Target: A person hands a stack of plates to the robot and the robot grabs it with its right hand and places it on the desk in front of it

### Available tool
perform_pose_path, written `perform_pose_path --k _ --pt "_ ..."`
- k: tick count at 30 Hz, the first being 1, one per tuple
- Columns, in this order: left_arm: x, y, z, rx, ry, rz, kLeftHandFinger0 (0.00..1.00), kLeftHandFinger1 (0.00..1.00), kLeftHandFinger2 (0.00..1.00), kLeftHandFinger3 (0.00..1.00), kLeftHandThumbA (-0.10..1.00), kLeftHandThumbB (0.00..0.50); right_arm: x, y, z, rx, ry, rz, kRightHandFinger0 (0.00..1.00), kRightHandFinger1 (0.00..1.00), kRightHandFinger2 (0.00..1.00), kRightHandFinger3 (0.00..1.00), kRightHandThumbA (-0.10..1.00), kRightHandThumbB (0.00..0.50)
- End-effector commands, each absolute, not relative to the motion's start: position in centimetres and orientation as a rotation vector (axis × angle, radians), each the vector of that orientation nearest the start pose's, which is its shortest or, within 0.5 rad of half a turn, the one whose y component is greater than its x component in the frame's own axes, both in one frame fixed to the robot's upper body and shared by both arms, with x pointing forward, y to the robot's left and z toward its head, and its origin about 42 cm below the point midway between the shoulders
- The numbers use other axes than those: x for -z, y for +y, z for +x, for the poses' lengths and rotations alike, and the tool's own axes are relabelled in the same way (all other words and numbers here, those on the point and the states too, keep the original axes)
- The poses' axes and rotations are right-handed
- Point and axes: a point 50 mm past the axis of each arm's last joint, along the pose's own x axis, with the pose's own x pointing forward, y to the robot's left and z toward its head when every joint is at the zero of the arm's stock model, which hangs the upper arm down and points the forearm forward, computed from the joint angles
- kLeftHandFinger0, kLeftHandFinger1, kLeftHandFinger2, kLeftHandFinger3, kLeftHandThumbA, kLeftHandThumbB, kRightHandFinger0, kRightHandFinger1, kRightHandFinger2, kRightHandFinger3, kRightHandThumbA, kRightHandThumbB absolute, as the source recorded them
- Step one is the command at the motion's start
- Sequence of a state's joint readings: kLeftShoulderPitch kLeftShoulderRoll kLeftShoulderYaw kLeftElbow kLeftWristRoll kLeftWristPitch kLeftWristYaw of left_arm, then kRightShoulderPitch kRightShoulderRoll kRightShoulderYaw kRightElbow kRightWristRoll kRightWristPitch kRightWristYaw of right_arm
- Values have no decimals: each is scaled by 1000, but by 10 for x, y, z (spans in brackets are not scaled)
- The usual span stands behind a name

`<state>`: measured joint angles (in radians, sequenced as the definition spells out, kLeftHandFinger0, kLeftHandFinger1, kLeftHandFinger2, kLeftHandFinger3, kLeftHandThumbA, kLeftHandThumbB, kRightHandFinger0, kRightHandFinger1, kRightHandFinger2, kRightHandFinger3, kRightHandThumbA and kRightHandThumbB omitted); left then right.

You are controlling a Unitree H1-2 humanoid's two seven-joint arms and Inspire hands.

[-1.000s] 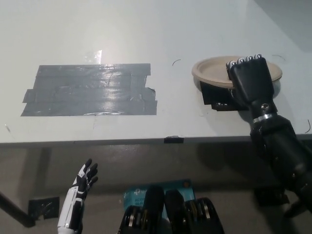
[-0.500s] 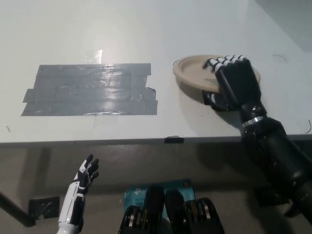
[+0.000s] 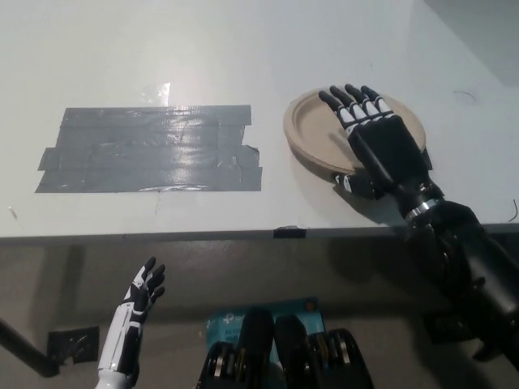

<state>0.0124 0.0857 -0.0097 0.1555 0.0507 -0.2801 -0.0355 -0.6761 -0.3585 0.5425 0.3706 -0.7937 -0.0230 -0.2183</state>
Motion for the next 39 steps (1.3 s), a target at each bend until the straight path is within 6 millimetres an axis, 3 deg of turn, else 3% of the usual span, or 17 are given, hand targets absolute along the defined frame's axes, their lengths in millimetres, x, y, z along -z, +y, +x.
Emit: perform_pose_path --k 1,4,5,6,11,12,15,20,23,26,28,29,30,33,35,36,39 --pt "-88 239 291 85 -154 174 1000 1000 1000 1000 1000 214 -312 -206 434 -641 -220 -1128 1000 1000 1000 1000 872 500" --pt "-89 239 294 87 -156 173 1000 1000 996 1000 1000 211 -334 -218 419 -779 -224 -972 1000 1000 1000 1000 902 500" --pt "-89 240 295 86 -155 177 1000 1000 1000 1000 1000 216 -356 -223 404 -856 -257 -857 1000 1000 1000 1000 874 500" --pt "-88 240 295 84 -154 178 1000 1000 1000 1000 1000 217 -364 -224 399 -882 -276 -816 1000 1000 1000 1000 868 500" --pt "-87 239 295 81 -148 174 1000 1000 995 1000 1000 219 -420 -230 353 -978 -554 -565 1000 1000 1000 1000 1000 500" --pt "-87 238 294 82 -146 169 1000 1000 995 1000 1000 217 -436 -233 335 -970 -665 -519 1000 1000 1000 1000 1000 500" --pt "-88 237 295 86 -147 166 1000 1000 1000 1000 1000 210 -455 -238 303 -959 -824 -391 1000 1000 1000 1000 987 500" --pt "-94 237 302 89 -160 171 1000 1000 1000 1000 1000 191 -465 -243 265 -891 -1055 -264 1000 1000 1000 1000 1000 500" --pt "-95 237 304 92 -166 171 1000 1000 1000 1000 1000 187 -454 -248 245 -846 -1073 -246 1000 1000 1000 1000 945 500" --pt "-93 236 303 95 -167 155 1000 1000 1000 1000 1000 186 -414 -244 232 -843 -1022 -167 1000 1000 1000 1000 935 500" --pt "-91 235 301 91 -156 142 1000 1000 1000 1000 1000 195 -391 -239 233 -808 -951 -100 1000 1000 1000 1000 918 500" --pt "-91 236 300 89 -153 140 1000 1000 1000 1000 1000 194 -372 -236 235 -759 -875 -73 1000 1000 1000 1000 1000 500" --pt "-91 236 299 90 -155 143 1000 1000 1000 1000 1000 187 -352 -236 235 -696 -800 -64 1000 1000 1000 1000 1000 500" --pt "-89 236 297 96 -162 144 1000 1000 1000 1000 1000 173 -320 -238 236 -599 -704 -43 1000 1000 1000 1000 1000 500" --pt "-87 236 295 101 -163 143 1000 1000 1000 1000 1000 181 -278 -242 241 -492 -581 9 1000 1000 1000 1000 1000 498" --pt "-86 236 293 101 -157 140 1000 1000 1000 1000 1000 189 -263 -242 245 -452 -548 20 1000 1000 1000 1000 1000 460" --pt "-84 237 290 98 -150 143 1000 1000 1000 1000 1000 195 -234 -240 255 -382 -472 64 1000 1000 1000 1000 1000 408"
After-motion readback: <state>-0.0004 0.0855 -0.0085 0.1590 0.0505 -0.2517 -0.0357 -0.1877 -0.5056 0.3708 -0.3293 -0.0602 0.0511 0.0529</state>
